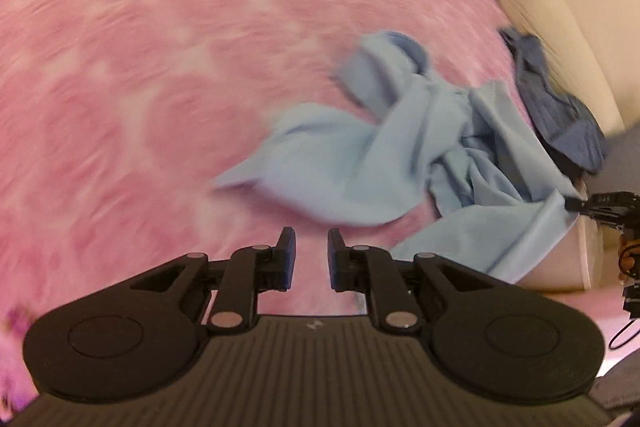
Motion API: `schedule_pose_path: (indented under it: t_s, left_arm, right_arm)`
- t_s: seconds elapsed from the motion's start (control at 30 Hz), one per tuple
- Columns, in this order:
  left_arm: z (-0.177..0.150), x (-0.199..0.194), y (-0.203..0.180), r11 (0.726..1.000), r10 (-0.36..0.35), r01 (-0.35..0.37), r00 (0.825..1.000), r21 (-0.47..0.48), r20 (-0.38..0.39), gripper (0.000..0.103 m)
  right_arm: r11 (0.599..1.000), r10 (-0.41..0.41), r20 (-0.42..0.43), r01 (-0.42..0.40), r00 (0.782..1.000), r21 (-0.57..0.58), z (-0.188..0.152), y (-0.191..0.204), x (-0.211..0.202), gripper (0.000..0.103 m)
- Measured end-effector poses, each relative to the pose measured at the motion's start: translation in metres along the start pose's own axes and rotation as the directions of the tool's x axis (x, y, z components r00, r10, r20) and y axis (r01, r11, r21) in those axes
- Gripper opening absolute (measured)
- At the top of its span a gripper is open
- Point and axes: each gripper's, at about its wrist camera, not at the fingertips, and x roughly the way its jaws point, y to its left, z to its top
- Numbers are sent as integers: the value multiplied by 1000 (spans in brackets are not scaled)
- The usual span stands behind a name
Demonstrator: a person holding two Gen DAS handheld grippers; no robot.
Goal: Fold clothes
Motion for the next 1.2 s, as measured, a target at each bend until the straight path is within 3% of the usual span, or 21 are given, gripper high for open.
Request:
schedule_pose_path:
  t_s: [0.07, 0.1, 0.17, 0.2, 0.27, 0.47, 0.53, 0.6, 0.63, 0.67, 0.73, 0.8, 0.9, 0.97, 1.0, 1.1, 1.2]
  left_arm:
    - [13, 19, -25, 998, -24, 25, 1000, 50, -19, 19]
    - [19, 29, -39, 996, -33, 35, 999, 78, -24, 25]
    - [29, 46, -68, 990, -47, 50, 999, 134, -26, 30]
    - [35, 55, -80, 987, -46, 50, 999, 154, -27, 31]
    - [48, 76, -102, 980, -44, 50, 998, 191, -35, 34]
    - [78, 142, -154, 951, -61, 86, 994, 297, -95, 43]
    - [80, 162, -168, 934, -38, 77, 992, 349, -117, 54]
    - [76, 184, -176, 911, 96, -46, 990, 409, -102, 48]
    - [74, 191, -178, 894, 170, -118, 982, 431, -83, 39]
    - [72, 191, -178, 883, 219, -180, 975, 433, -43, 39]
    - [69, 182, -175, 895, 223, -210, 975, 394, 13, 47]
    - [66, 177, -167, 924, 195, -188, 981, 334, 13, 60]
    - [63, 199, -158, 945, 184, -159, 981, 284, -62, 56]
    - [63, 211, -155, 959, 150, -123, 984, 256, -91, 31]
    - [63, 215, -154, 964, 135, -106, 986, 246, -102, 14]
    - [65, 189, -152, 973, 117, -115, 993, 199, 4, 8]
    - [68, 128, -137, 989, 112, -128, 976, 78, 186, 7]
  right_arm:
    - [992, 32, -48, -26, 998, 125, 9, -36, 9, 3]
    - [982, 74, -72, -60, 995, 178, 13, -50, 14, 9]
    - [973, 121, -66, -105, 990, 206, 17, -58, 19, 32]
    - [974, 128, -40, -118, 991, 191, 18, -58, 19, 55]
    - [983, 126, 8, -126, 992, 134, 21, -53, 19, 74]
    - [978, 204, -27, -203, 979, 40, 31, -36, 50, 77]
    - [978, 208, -60, -207, 976, 17, 32, -33, 65, 77]
    - [976, 216, -112, -217, 970, 0, 30, -30, 80, 77]
    - [975, 219, -130, -222, 967, -6, 30, -28, 86, 77]
    - [975, 220, -138, -223, 966, -11, 30, -28, 90, 77]
    - [973, 224, -144, -228, 964, -18, 30, -28, 95, 77]
    - [972, 227, -164, -234, 960, -23, 31, -29, 102, 77]
    - [974, 217, -180, -226, 959, -32, 34, -28, 109, 75]
    - [976, 204, -171, -215, 964, -45, 37, -29, 109, 27]
    - [977, 198, -166, -209, 966, -51, 39, -30, 108, 9]
    - [980, 193, -66, -195, 979, -36, 55, -45, 89, 5]
    - [976, 214, 56, -210, 975, -62, 82, -57, 58, 5]
